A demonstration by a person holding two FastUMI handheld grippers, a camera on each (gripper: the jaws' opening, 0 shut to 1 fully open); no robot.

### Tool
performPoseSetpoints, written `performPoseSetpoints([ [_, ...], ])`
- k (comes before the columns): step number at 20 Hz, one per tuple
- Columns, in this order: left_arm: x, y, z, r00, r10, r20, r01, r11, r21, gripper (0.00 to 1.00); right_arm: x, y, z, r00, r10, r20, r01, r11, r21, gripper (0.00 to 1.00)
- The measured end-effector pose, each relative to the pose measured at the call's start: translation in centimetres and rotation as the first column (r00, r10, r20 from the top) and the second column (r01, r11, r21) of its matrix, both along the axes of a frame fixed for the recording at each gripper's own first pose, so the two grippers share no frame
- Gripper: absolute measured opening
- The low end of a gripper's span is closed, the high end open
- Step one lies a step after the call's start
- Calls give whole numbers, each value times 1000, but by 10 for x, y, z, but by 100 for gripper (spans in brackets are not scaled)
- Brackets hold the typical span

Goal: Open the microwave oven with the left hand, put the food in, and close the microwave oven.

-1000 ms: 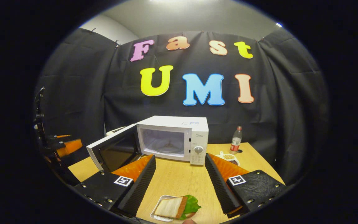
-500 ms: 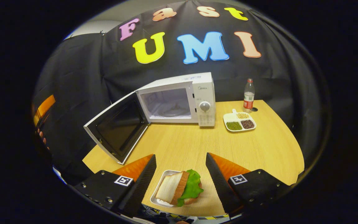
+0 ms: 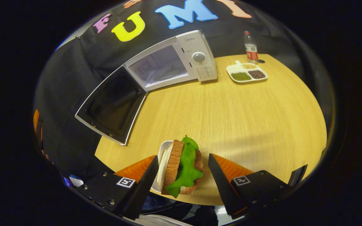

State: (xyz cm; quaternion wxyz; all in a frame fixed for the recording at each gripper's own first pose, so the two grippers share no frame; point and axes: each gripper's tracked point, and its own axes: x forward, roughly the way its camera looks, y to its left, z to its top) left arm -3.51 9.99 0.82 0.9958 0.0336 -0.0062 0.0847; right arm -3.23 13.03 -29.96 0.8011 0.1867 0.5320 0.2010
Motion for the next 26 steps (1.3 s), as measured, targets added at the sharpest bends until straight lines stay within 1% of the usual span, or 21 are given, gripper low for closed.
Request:
performPoseSetpoints([
  [1, -4, -1, 0, 1000, 10, 0, -10, 1000, 7, 100, -2, 3, -3, 999, -15, -35, 16, 999, 32, 96],
  [2, -6, -3, -1, 1000, 19, -1, -19, 1000, 13, 100, -4, 6, -2, 997, -30, -66, 35, 997, 68, 90],
  [3, -9, -3, 0, 1000, 29, -4, -29, 999, 19, 100, -6, 9, -3, 995, -33, -99, 43, 995, 94, 77],
  [5, -13, -4, 0, 999, 44, -5, -44, 999, 18, 100, -15, 14, -3, 988, -8, -153, 28, 991, 133, 78],
  [6, -15, -5, 1, 999, 48, -5, -48, 999, 15, 100, -12, 13, 1, 988, -35, -147, 56, 988, 144, 78],
  [7, -15, -6, -1, 998, 55, -4, -55, 998, 15, 100, -12, 14, 1, 987, -20, -157, 44, 987, 154, 44],
  [9, -16, -2, -4, 998, 64, -6, -64, 998, 11, 100, -10, 11, 0, 993, -13, -120, 30, 989, 144, 43],
  [11, -14, 1, -6, 998, 66, -14, -66, 998, 8, 100, -9, 14, 7, 996, 8, -87, 3, 992, 129, 31],
  [13, -8, 8, -7, 998, 68, -9, -68, 998, 3, 100, -2, 17, 18, 998, 0, -61, 9, 990, 139, 31],
  [19, 25, 29, -13, 999, 34, -3, -34, 999, -36, 100, 51, 46, 55, 994, -105, 7, 102, 975, 197, 31],
  [20, 30, 35, -14, 1000, 30, -3, -30, 999, -38, 94, 62, 54, 59, 992, -126, 21, 119, 972, 200, 31],
  [21, 36, 42, -11, 1000, 24, 2, -24, 999, -37, 98, 73, 62, 63, 989, -142, 35, 132, 969, 207, 31],
  [24, 53, 67, -11, 1000, 19, 6, -19, 999, -33, 100, 103, 88, 71, 977, -201, 64, 182, 956, 232, 31],
  [25, 58, 76, -9, 1000, 19, 10, -19, 999, -34, 98, 113, 97, 75, 973, -218, 72, 195, 950, 243, 31],
  [26, 63, 86, -9, 1000, 23, 12, -22, 999, -35, 98, 122, 105, 77, 969, -232, 82, 205, 945, 253, 31],
])
